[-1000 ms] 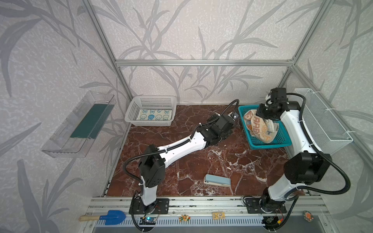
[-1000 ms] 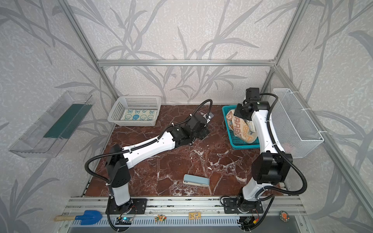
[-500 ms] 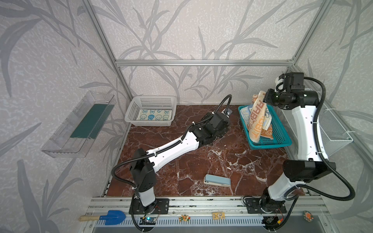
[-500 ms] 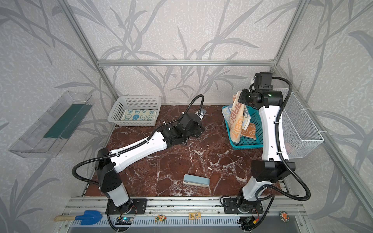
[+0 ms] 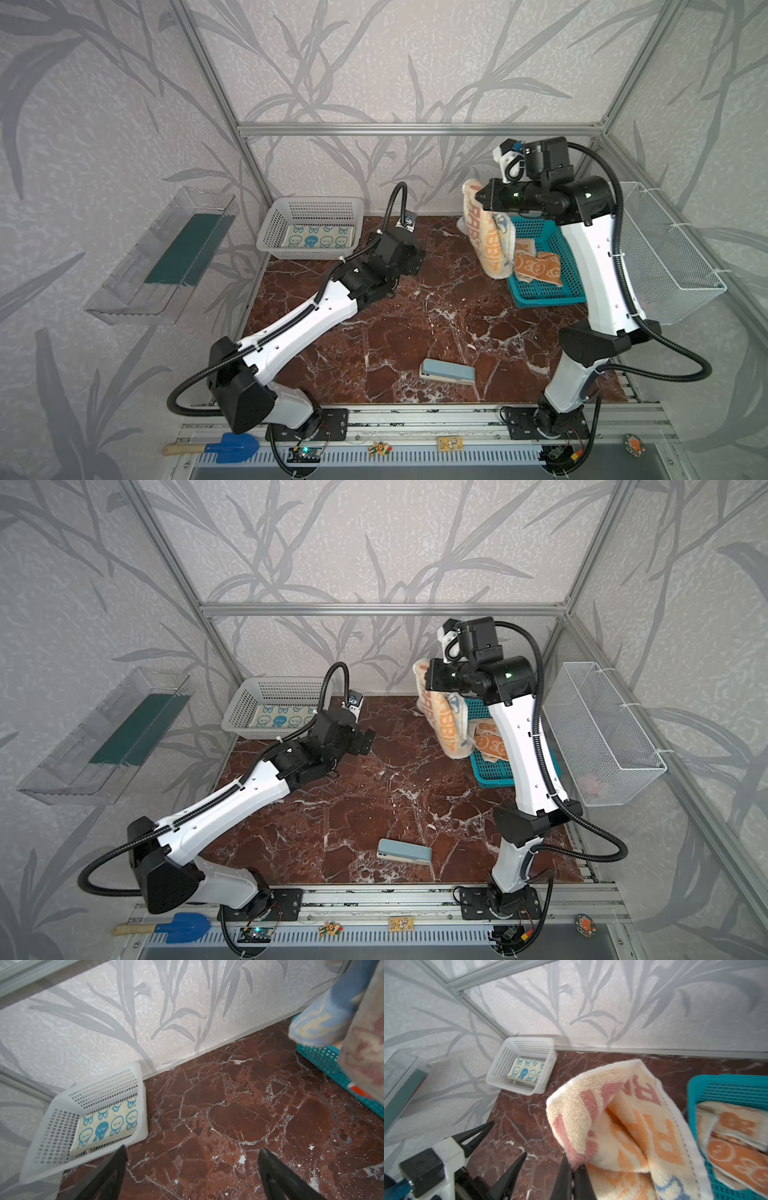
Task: Fold and stack the towels
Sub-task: 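Lift the RABBIT towel from the teal basket onto the table with the right gripper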
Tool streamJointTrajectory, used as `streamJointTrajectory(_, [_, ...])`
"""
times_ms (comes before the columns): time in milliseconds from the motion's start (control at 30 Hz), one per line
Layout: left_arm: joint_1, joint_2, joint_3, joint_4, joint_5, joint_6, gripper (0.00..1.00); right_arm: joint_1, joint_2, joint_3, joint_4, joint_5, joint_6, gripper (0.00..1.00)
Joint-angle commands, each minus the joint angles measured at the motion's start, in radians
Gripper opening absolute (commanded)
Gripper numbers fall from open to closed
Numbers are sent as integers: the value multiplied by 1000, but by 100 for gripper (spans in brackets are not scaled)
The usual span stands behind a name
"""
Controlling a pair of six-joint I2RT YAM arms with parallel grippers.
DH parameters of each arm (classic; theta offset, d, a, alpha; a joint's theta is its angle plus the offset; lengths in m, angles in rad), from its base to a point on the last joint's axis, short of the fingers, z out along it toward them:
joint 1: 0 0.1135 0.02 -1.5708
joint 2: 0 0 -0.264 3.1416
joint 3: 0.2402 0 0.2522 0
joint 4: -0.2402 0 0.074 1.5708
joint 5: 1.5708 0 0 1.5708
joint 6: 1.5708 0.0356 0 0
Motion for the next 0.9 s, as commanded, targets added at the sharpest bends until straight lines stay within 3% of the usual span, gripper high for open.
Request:
streamJointTrajectory(0, [7, -88, -79, 39, -67, -50, 99, 48, 59, 15, 87, -121, 69, 0])
streamJointTrajectory(200, [49, -165, -166, 27, -76, -75, 99, 2, 128, -160, 205, -184, 108, 0])
streamJointTrajectory(233, [52, -166, -170, 19, -76, -77, 99, -19, 151, -200, 214, -212, 105, 4])
streamJointTrajectory(267, [54, -164, -174, 10, -76, -82, 99, -34, 178, -235, 210, -212, 86, 13])
streamJointTrajectory(367, [57, -168, -182, -13, -76, -99, 99, -64, 254, -280, 159, -152, 15, 24])
streamJointTrajectory(433, [64, -164, -182, -36, -69, -117, 99, -77, 282, -298, 139, -127, -11, 41])
streamJointTrajectory(567, [88, -149, -184, -90, -39, -156, 99, -72, 256, -357, 137, -72, -30, 63])
streamJointTrajectory(700, [142, -149, -204, -139, 26, -253, 99, -11, 188, -472, 146, -29, -26, 70])
streamJointTrajectory(867, [287, -155, -258, -172, 223, -413, 99, 139, 121, -675, 228, 12, 48, 72])
